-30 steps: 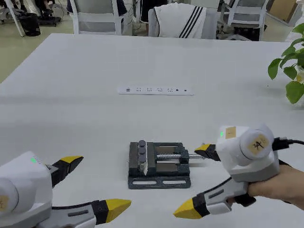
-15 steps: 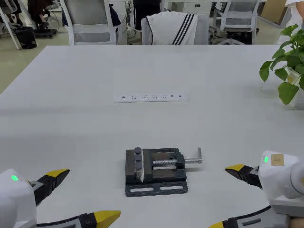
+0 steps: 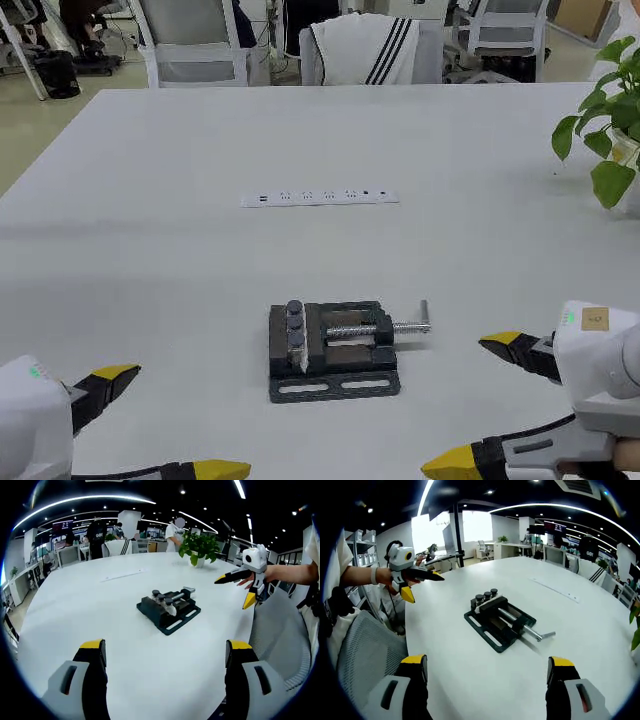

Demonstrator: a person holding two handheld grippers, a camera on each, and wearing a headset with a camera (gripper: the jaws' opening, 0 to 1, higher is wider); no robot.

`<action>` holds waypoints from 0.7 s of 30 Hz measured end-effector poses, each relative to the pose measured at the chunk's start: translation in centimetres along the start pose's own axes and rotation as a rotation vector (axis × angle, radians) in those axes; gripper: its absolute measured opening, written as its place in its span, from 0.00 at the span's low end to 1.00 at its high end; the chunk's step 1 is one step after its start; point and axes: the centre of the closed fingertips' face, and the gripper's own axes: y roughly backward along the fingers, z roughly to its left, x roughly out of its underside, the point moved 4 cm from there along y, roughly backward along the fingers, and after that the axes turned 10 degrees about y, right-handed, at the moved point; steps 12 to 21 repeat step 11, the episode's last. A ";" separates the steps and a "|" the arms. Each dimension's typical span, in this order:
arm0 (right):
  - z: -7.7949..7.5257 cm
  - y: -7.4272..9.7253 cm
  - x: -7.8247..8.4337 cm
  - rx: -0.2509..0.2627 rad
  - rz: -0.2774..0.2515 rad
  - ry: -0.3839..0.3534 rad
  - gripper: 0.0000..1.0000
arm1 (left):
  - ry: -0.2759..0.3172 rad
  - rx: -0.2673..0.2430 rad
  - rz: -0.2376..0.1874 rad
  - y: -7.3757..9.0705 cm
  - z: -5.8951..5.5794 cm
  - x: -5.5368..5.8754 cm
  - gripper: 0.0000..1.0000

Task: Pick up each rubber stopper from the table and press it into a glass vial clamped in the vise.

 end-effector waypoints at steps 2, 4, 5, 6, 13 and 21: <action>-0.1 0.1 -0.1 0.001 -0.006 0.001 0.99 | 0.002 0.001 0.007 0.1 0.0 0.0 0.99; -0.1 0.1 -0.1 -0.001 -0.011 0.009 0.99 | 0.006 0.004 0.012 0.1 0.0 0.1 0.99; -0.1 0.1 -0.2 -0.003 -0.014 0.012 0.99 | 0.001 0.003 0.015 0.2 -0.1 0.1 0.99; -0.1 0.1 -0.2 -0.004 -0.016 0.012 0.99 | -0.005 0.001 0.014 0.3 0.1 0.1 0.99; 0.2 0.0 -0.8 -0.009 -0.033 0.024 0.99 | -0.015 0.000 0.030 0.6 0.5 0.4 0.99; 0.2 0.0 -0.8 -0.009 -0.033 0.024 0.99 | -0.015 0.000 0.030 0.6 0.5 0.4 0.99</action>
